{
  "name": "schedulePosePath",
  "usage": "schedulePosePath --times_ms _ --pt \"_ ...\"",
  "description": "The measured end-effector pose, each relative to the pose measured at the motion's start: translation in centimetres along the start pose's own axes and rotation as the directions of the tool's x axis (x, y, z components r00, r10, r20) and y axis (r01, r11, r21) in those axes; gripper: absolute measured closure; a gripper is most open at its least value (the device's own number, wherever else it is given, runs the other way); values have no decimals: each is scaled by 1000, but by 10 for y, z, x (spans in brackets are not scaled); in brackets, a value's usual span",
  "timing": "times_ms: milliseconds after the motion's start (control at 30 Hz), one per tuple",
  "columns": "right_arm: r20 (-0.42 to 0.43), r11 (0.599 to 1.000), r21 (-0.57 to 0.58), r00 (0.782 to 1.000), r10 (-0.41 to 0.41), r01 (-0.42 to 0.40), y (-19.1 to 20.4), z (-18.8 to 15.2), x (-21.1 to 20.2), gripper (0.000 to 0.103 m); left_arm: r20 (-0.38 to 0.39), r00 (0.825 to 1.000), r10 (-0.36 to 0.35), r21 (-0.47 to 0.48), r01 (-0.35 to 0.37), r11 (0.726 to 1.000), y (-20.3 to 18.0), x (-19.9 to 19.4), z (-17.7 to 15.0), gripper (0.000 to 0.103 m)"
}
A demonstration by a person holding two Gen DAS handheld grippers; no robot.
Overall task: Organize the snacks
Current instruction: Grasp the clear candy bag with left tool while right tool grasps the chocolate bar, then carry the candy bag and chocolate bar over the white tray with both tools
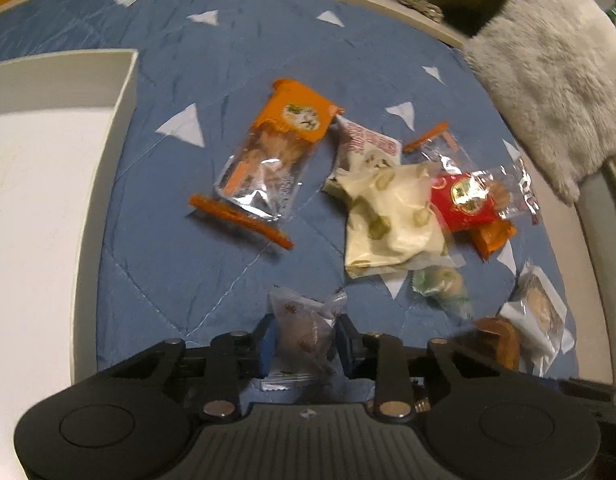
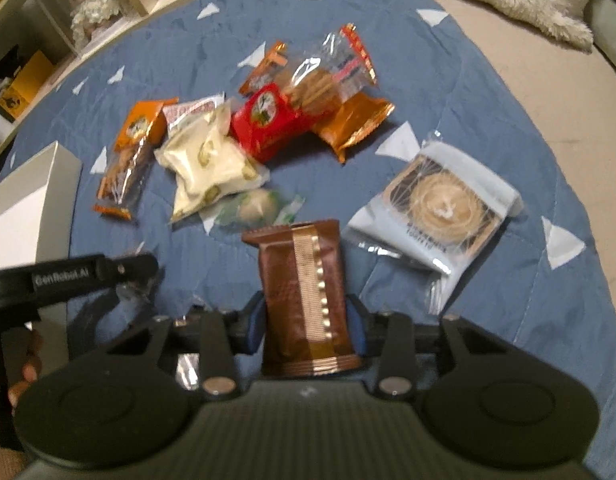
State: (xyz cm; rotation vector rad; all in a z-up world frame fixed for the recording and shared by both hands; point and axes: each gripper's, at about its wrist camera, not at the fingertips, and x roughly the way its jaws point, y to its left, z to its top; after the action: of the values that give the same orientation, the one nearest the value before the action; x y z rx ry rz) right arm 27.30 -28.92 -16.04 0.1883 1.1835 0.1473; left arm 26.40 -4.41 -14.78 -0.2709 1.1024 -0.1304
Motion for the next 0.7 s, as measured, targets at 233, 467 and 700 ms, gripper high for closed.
schedulePosePath --times_ms 233,467,700 --pt "10 1000 -18 1000 1 -1 9 -5 1 56 63 998 -16 55 13 998 -10 -24 1 74" --pt "95 999 0 995 39 -39 17 -9 -29 56 135 991 -18 87 7 996 -14 -71 -4 74" --pt "177 996 -9 980 92 -92 38 -17 -65 56 192 981 2 76 -17 997 0 -120 -15 74"
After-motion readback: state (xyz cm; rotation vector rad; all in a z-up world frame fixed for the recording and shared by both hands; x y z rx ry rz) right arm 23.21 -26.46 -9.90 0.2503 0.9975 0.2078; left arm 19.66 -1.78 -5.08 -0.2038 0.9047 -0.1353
